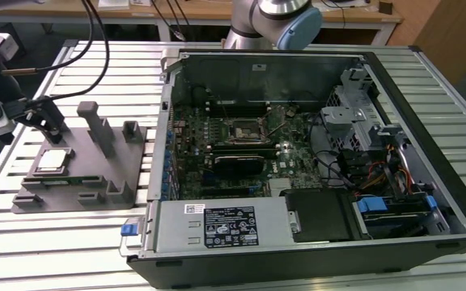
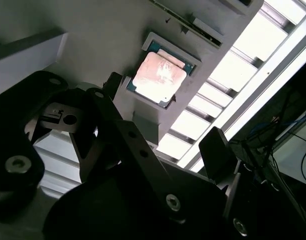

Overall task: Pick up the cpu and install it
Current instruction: 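Pick up the cpu and move it towards the insertion slot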

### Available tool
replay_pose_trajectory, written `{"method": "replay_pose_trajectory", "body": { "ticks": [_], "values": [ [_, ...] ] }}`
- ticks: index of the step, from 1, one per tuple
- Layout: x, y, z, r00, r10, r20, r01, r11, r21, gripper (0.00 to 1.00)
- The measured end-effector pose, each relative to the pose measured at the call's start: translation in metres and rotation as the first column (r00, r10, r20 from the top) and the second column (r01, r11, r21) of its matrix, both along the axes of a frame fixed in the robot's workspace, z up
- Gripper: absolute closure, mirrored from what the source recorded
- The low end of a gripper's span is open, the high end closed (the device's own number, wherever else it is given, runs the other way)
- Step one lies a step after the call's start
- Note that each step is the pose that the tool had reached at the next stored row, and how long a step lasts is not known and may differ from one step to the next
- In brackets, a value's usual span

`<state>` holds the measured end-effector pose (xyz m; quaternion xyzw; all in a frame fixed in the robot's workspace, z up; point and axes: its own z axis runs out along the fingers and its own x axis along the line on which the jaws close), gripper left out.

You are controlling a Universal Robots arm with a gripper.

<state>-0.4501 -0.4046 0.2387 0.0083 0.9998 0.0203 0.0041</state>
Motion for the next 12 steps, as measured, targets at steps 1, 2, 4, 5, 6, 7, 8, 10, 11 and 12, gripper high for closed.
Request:
{"method": "replay_pose_trajectory", "body": {
  "ticks": [1, 2, 4, 5, 6, 7, 8, 10, 11, 12],
  "values": [
    [0.0000, 0.0000, -0.0006, 1.0000, 0.000, 0.0000, 0.000, 1.0000, 0.0000, 0.11],
    [0.0000, 0.0000, -0.0012, 1.0000, 0.000, 0.0000, 0.000, 1.0000, 0.0000, 0.11],
    [0.0000, 0.0000, -0.0023, 1.0000, 0.000, -0.0001, 0.000, 1.0000, -0.0001, 0.11],
    [0.0000, 0.0000, -0.0028, 1.0000, 0.000, 0.0000, 0.000, 1.0000, -0.0001, 0.11],
    [0.0000, 0.0000, -0.0035, 1.0000, 0.000, 0.0001, 0.000, 1.0000, 0.0000, 0.11],
    [0.0000, 0.0000, -0.0042, 1.0000, 0.000, 0.0000, 0.000, 1.0000, -0.0001, 0.11],
    [0.0000, 0.0000, -0.0052, 1.0000, 0.000, 0.0000, 0.000, 1.0000, 0.0000, 0.11],
    [0.0000, 0.0000, -0.0077, 1.0000, 0.000, 0.0000, 0.000, 1.0000, 0.0000, 0.11],
    [0.0000, 0.0000, -0.0089, 1.0000, 0.000, 0.0001, 0.000, 1.0000, 0.0000, 0.11],
    [0.0000, 0.0000, -0.0101, 1.0000, 0.000, 0.0000, 0.000, 1.0000, 0.0000, 0.11]
  ]
}}
